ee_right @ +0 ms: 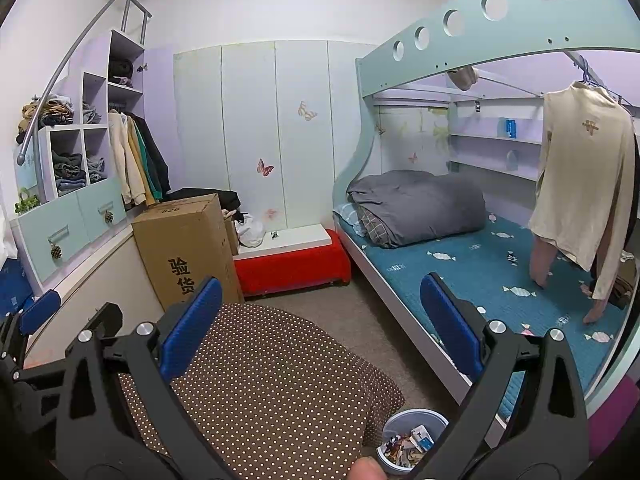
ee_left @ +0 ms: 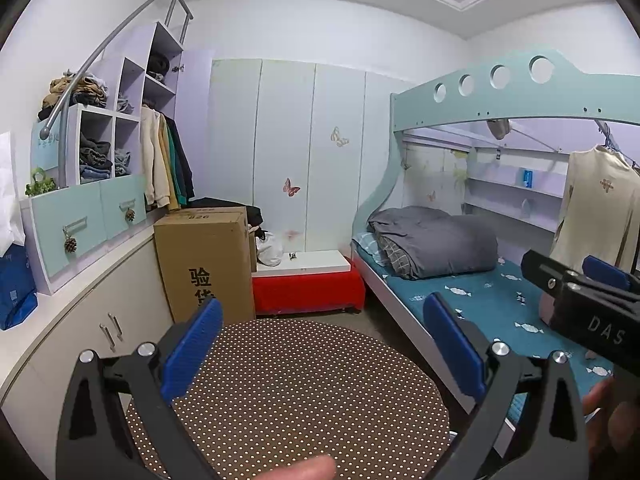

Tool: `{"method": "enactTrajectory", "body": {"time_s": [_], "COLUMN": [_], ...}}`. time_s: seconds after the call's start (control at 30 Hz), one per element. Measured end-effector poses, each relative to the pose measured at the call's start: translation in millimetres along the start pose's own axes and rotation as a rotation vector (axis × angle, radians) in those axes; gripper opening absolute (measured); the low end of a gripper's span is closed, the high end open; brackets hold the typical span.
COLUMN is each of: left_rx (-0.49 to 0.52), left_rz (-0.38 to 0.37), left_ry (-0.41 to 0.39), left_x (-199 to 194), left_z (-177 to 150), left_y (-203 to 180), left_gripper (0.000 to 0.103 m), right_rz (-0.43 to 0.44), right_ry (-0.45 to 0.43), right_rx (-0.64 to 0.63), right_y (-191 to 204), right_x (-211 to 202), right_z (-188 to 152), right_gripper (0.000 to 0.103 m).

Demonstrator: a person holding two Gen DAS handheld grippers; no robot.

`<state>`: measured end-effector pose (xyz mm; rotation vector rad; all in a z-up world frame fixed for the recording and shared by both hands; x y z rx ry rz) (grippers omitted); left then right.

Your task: Collect trash

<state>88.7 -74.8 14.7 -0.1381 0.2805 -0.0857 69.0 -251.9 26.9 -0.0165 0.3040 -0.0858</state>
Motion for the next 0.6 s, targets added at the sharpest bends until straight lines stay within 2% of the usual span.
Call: {"method": "enactTrajectory", "body": {"time_s": [0.23, 0.6], "left_rx": [-0.007, -0.026], "left_rz": [-0.011, 0.013], "left_ry": [-0.005, 0.006], "left_x": [-0.6, 4.1], "left_z": [0.3, -0.1], "left_y": [2.0, 7.4], "left_gripper": [0.098, 0.098], "right_rz": [-0.001, 0.004], "right_ry": [0.003, 0.007], "right_rx": [0.000, 0.001], "right_y": [1.6, 3.6], "right_x": [-0.7, 1.8], "right_z": [-2.7, -4.8], "right_gripper": [0.097, 0.097]}}
Point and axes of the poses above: each gripper's, at about its wrist camera, not at the fingertips, and x roughly the way its jaws point, y to its left, z to its top, the point moved 8 cm from there along x, roughly the way its jaws point, and after that the axes turned 8 degrees about -x, right-handed, at the moved point
